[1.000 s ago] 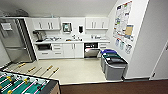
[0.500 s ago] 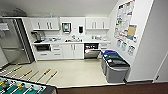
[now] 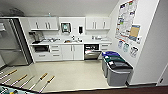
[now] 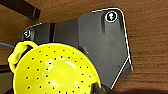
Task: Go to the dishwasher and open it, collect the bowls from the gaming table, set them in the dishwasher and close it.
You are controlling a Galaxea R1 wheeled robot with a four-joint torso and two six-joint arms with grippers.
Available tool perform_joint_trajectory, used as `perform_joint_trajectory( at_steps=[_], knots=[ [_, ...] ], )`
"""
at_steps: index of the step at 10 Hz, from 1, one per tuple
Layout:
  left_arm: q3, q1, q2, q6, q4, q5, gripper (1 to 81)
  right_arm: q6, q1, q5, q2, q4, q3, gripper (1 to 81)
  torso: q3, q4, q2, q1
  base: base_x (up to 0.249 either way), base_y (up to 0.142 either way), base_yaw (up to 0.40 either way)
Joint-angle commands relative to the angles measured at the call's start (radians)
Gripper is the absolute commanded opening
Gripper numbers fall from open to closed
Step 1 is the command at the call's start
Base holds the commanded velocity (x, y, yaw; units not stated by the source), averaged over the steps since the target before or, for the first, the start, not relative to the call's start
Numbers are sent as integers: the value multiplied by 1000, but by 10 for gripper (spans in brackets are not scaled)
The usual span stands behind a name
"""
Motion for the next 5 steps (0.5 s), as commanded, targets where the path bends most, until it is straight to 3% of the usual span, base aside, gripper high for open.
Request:
perform_joint_trajectory(
  at_steps=[1,5],
  knots=[
    [4,-37,6,9,9,68,10,-5,44,-50,-17,-10,-2,10,0,0,0,0,192,-66,0],
    [4,-37,5,9,7,70,10,-5,42,-50,-17,-10,-2,10,0,0,0,0,192,-71,0]
  ],
)
